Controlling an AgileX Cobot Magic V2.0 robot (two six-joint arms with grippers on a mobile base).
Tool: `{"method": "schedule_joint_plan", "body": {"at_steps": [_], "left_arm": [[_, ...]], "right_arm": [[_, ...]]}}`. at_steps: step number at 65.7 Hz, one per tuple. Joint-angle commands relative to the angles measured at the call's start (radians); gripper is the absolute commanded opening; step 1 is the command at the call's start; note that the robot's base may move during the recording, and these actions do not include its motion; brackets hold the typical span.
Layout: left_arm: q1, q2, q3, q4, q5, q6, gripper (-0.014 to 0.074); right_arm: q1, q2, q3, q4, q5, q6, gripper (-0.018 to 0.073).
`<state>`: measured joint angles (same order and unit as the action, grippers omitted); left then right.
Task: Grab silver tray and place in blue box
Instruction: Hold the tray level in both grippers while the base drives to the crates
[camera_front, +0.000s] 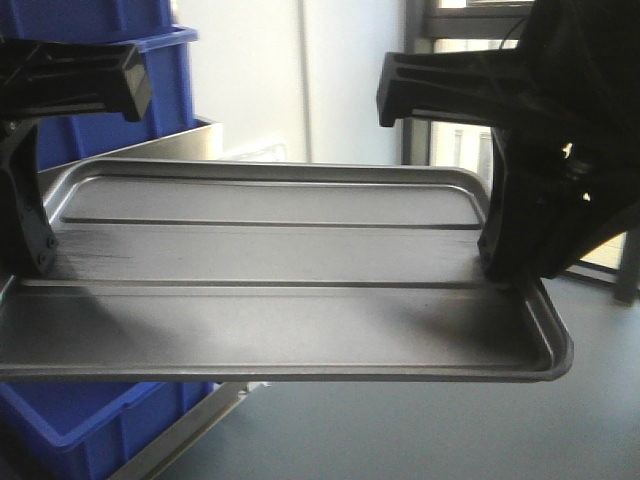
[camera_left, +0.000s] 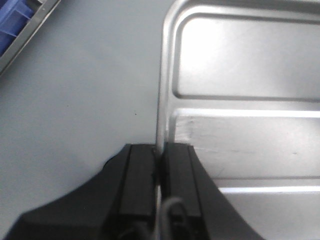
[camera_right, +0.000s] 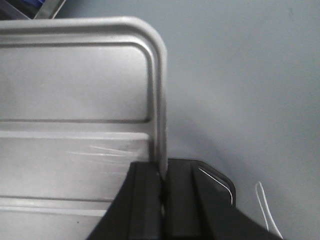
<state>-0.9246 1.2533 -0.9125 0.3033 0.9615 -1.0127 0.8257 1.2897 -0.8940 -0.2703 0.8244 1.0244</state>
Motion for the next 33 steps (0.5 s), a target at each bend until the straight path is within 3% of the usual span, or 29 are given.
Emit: {"method": "schedule_joint_plan", "body": {"at_steps": [1,33], "left_arm": [[-0.003,-0.027,-0.027,0.031,0.001,-0.007,-0.0007],[-0.003,-0.027,-0.027,0.031,0.001,-0.007,-0.0007]], "right_arm": [[-0.002,-0.025,-0.025,-0.042,-0.008,-0.006,0.0057],[-0.002,-0.025,-0.025,-0.042,-0.009,-0.006,0.0057]]}}
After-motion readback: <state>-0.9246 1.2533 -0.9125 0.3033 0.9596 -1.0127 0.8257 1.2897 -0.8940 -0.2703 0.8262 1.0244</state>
